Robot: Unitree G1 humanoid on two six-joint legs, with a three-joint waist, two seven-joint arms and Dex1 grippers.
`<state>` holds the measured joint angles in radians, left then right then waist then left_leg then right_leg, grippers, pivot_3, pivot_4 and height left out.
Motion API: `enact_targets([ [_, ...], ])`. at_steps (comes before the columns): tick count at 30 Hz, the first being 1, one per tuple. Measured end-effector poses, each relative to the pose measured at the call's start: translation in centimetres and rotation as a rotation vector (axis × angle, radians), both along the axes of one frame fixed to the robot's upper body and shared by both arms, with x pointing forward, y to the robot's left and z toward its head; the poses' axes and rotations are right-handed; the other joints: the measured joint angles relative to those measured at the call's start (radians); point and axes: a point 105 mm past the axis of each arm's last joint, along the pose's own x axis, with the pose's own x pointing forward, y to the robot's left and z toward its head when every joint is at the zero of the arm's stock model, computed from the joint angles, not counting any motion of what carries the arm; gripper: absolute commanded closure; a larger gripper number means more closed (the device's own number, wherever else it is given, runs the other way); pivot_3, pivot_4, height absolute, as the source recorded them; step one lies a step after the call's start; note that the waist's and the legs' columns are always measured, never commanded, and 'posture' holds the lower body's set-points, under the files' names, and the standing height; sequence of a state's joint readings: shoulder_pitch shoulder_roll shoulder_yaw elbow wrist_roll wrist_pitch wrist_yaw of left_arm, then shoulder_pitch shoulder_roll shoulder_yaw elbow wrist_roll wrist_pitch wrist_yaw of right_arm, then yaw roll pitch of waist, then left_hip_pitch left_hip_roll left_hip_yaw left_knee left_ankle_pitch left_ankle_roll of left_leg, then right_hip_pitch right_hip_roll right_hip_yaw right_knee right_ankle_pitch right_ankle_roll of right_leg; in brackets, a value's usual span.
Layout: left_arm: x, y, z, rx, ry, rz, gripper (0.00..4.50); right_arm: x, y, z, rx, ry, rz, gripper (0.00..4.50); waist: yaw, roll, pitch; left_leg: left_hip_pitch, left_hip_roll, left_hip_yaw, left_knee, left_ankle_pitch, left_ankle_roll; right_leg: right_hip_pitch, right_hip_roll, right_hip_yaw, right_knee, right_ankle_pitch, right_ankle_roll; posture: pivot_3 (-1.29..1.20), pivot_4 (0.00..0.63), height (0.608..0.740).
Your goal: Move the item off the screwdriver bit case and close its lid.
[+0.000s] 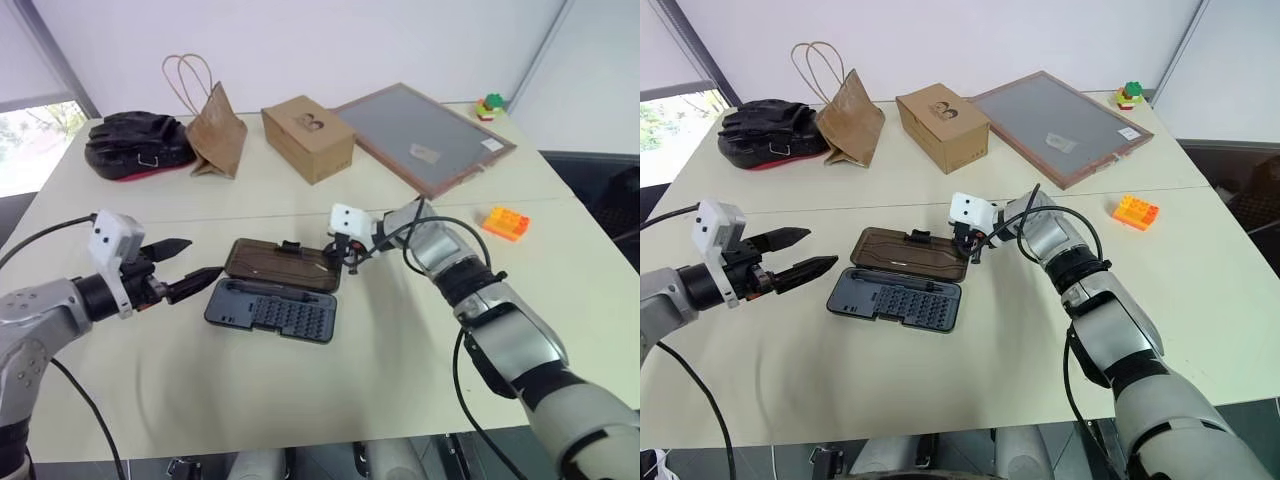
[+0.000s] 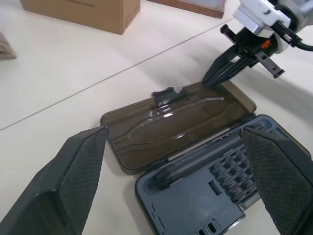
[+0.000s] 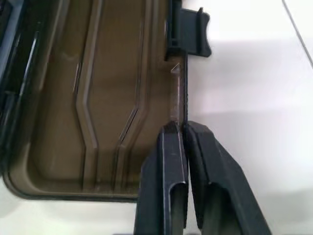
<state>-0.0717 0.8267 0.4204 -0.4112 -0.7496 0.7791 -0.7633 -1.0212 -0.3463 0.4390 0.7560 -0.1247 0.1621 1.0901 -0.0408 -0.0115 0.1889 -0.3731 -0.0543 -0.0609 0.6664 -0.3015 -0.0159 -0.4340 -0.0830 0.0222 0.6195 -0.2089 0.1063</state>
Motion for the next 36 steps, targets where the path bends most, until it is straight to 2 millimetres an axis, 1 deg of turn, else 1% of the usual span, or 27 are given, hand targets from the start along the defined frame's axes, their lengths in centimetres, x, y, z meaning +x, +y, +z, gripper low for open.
enact_targets([
  [3,0.0,0.0,0.0,-0.002,-0.003,0.003,0.00,0.0,-0.3,0.0,0.006,0.012,-0.001,4.45,0.003,0.000,0.000,0.000,0.000,0.000,0.000,0.000,0.000,0.000,0.000,0.000,-0.001,0.000,0.000,0.00,0.150,0.740],
  [5,0.0,0.0,0.0,-0.002,-0.004,0.002,0.00,0.1,-0.6,0.0,-0.006,-0.007,0.013,4.45,0.006,0.000,0.000,0.000,-0.001,0.000,0.000,0.000,0.000,0.001,-0.001,0.000,-0.001,0.000,0.000,0.00,0.150,0.740],
  [7,0.1,-0.2,0.0,-0.001,-0.006,-0.002,0.00,0.2,-1.5,0.2,-0.051,-0.062,0.051,4.45,0.015,0.000,0.000,0.000,-0.002,0.000,0.000,0.000,0.000,0.001,-0.001,0.000,-0.001,0.000,0.000,0.00,0.150,0.740],
  [9,0.1,-0.2,0.0,-0.002,-0.006,-0.005,0.00,0.5,-2.9,0.5,-0.119,-0.114,0.082,4.45,0.030,0.000,0.000,0.000,-0.002,0.000,0.001,0.000,0.000,0.002,-0.002,-0.001,-0.002,0.000,0.000,0.00,0.150,0.740],
  [14,0.3,-0.6,-0.2,-0.005,-0.012,-0.015,0.00,0.9,-7.9,1.2,-0.248,-0.156,0.075,4.45,0.045,0.000,0.000,0.000,-0.004,-0.001,0.001,0.000,-0.001,0.004,-0.004,-0.003,-0.005,0.000,0.000,0.00,0.150,0.740],
  [17,0.4,-1.0,-0.4,-0.014,-0.008,-0.031,0.00,0.6,-9.5,1.5,-0.288,-0.162,0.091,4.45,0.044,0.000,0.000,0.000,-0.003,-0.001,0.001,0.001,-0.001,0.004,-0.004,-0.003,-0.005,0.000,0.000,0.00,0.150,0.740],
  [20,0.4,-1.1,-0.3,-0.014,-0.009,-0.036,0.00,-0.1,-11.1,1.5,-0.321,-0.161,0.131,4.45,0.041,0.000,0.000,0.000,-0.003,-0.001,0.001,0.001,-0.001,0.004,-0.003,-0.003,-0.005,0.000,0.000,0.00,0.150,0.740],
  [22,0.6,-1.3,0.0,-0.015,-0.020,-0.044,0.00,-0.9,-11.4,1.3,-0.320,-0.164,0.183,4.45,0.035,0.000,0.000,0.000,-0.003,-0.001,0.001,0.001,-0.001,0.004,-0.003,-0.004,-0.005,0.000,0.000,0.00,0.150,0.740],
  [24,0.7,-1.7,0.1,-0.015,-0.024,-0.058,0.00,-1.6,-11.0,1.1,-0.303,-0.159,0.235,4.45,0.025,0.000,0.000,0.000,-0.002,0.000,0.001,0.001,-0.001,0.004,-0.003,-0.003,-0.005,0.000,0.000,0.00,0.150,0.740],
  [27,0.6,-2.3,-0.2,-0.023,-0.009,-0.081,0.00,-2.2,-10.5,1.0,-0.282,-0.139,0.258,4.45,0.019,0.000,0.000,0.000,-0.001,0.000,0.000,0.001,-0.001,0.003,-0.002,-0.003,-0.005,0.000,0.000,0.00,0.150,0.740],
  [30,0.3,-2.9,-0.3,-0.035,0.008,-0.111,0.00,-2.4,-10.1,1.0,-0.272,-0.130,0.252,4.45,0.018,0.000,0.000,0.000,0.000,0.000,0.000,0.000,-0.001,0.003,-0.001,-0.003,-0.005,0.000,0.000,0.00,0.150,0.740],
  [33,-0.5,-4.3,-0.4,-0.037,0.037,-0.184,0.00,-2.3,-9.5,0.9,-0.259,-0.133,0.249,4.45,0.018,0.000,0.000,0.000,0.000,0.000,0.000,0.000,-0.001,0.003,-0.001,-0.003,-0.004,0.000,0.000,0.00,0.150,0.740],
  [36,-0.8,-4.6,-0.5,-0.033,0.056,-0.206,0.00,-2.1,-9.2,0.9,-0.252,-0.141,0.245,4.45,0.018,0.000,0.000,0.000,0.000,0.000,0.000,0.000,-0.001,0.003,0.000,-0.003,-0.004,0.000,0.000,0.00,0.150,0.740],
])
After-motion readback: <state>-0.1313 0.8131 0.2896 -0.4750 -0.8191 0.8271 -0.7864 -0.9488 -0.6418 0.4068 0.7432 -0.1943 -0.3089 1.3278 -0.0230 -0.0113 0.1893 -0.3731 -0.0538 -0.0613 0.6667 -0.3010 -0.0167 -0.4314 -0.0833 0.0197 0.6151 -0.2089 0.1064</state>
